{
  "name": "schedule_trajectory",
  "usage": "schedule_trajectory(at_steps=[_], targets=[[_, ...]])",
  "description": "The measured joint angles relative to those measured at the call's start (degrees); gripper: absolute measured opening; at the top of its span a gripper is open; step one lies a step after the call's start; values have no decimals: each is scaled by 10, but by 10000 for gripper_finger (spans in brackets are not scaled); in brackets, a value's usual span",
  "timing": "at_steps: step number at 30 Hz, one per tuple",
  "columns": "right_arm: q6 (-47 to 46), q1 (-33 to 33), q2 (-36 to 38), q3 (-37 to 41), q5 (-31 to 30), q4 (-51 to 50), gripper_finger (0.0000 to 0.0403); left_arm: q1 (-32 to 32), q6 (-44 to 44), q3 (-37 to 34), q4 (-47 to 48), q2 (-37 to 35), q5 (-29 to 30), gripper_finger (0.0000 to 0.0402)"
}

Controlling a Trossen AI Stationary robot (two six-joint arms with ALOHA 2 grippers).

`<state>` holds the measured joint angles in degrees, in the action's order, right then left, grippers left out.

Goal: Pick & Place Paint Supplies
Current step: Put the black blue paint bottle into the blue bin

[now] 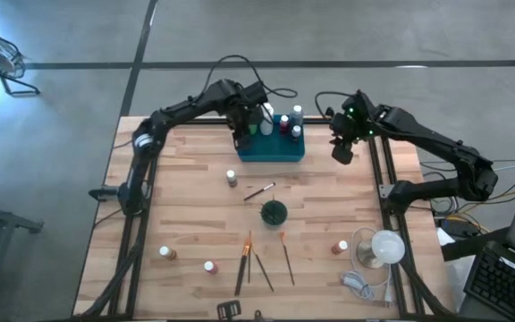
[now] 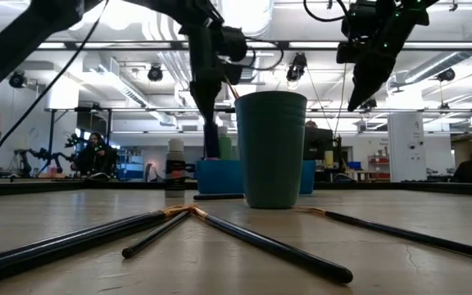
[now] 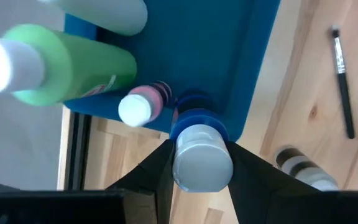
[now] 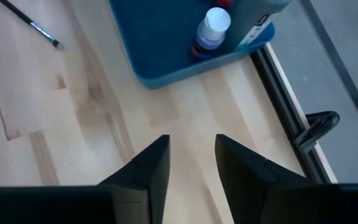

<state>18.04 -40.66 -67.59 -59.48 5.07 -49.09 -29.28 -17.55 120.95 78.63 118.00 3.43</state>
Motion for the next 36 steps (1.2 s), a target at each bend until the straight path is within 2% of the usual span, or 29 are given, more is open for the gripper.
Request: schedule_trajectory(at_steps=[15,23,36], targets=[[0,-1,0,1,0,1,99,-3,1,-5,-10,30,1,124],[0,-1,0,3,0,2,91,-3,1,-73,-51,33,5,124],[-4,-2,0,13,-1,2,124,-3,0,-91,-81,33,6,124]])
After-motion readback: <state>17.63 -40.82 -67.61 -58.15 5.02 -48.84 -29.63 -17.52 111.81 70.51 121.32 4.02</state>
